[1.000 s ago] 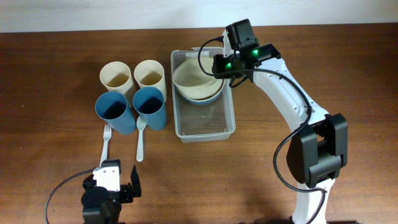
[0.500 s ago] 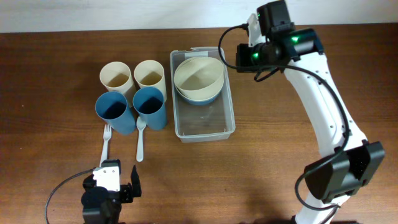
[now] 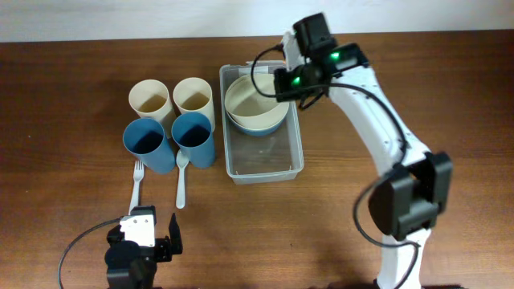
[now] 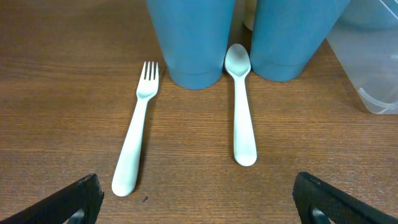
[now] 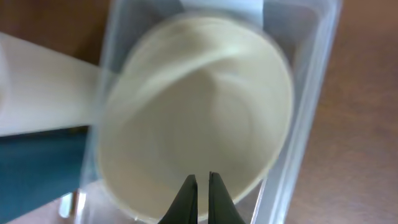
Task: Pack container
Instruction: 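Release the cream bowl and retract the right gripper to the upper right, then move the left gripper to the front blue cup and grasp it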
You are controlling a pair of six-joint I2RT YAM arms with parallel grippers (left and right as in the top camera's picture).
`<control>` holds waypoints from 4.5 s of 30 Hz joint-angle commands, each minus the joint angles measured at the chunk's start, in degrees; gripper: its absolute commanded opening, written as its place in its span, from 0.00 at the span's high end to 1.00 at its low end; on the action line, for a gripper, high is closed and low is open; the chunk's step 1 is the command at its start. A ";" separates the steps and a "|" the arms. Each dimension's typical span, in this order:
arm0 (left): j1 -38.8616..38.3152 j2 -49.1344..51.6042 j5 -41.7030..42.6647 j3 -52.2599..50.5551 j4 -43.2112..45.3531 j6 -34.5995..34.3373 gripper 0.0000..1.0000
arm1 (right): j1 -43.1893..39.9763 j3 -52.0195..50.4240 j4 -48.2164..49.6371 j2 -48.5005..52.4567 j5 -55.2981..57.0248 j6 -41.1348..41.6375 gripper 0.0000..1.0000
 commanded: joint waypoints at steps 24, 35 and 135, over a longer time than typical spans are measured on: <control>-0.24 -0.33 0.61 -0.33 0.04 0.90 0.01 | -5.40 0.90 -9.68 -14.05 3.91 -0.76 0.95; -0.24 -0.33 0.61 -0.33 0.04 0.90 0.00 | -31.36 0.87 -21.20 -19.74 3.72 0.35 0.39; 11.63 111.10 9.20 84.35 -32.92 -9.35 0.98 | -34.07 0.85 -21.66 -19.69 3.39 0.33 0.01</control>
